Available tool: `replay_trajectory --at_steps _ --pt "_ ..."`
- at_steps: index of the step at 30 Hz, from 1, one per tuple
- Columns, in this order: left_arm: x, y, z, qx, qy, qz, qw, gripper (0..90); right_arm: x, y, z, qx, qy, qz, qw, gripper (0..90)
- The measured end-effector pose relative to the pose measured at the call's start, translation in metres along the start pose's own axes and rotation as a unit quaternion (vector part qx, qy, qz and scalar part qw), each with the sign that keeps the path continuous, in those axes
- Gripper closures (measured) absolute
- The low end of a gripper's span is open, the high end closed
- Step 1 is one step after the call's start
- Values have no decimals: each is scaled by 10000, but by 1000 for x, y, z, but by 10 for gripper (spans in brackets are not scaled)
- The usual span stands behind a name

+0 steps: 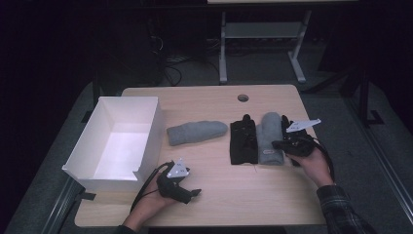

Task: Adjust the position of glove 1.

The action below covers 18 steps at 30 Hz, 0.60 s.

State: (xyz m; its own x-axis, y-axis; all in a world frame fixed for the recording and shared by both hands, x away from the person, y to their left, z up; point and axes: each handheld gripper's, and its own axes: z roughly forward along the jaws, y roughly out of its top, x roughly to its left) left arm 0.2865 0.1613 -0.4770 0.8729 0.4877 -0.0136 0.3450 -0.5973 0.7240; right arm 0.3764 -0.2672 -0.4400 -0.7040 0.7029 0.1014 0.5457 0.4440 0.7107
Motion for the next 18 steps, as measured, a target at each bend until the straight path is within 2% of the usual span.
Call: replay_trajectory --at_steps 1,3,12,18 --pt "0 0 0 0 -1 1 10000 129 0 -1 2 73 26 23 10000 900" --pt "0 0 0 1 5 1 10000 130 1 -3 7 245 55 -80 9997 900" --pt "0 0 -1 27 18 23 10000 130 9 -6 3 316 299 -115 9990 900" --pt "1 0 -1 49 18 45 10000 130 19 -11 -1 345 507 -252 9978 900"
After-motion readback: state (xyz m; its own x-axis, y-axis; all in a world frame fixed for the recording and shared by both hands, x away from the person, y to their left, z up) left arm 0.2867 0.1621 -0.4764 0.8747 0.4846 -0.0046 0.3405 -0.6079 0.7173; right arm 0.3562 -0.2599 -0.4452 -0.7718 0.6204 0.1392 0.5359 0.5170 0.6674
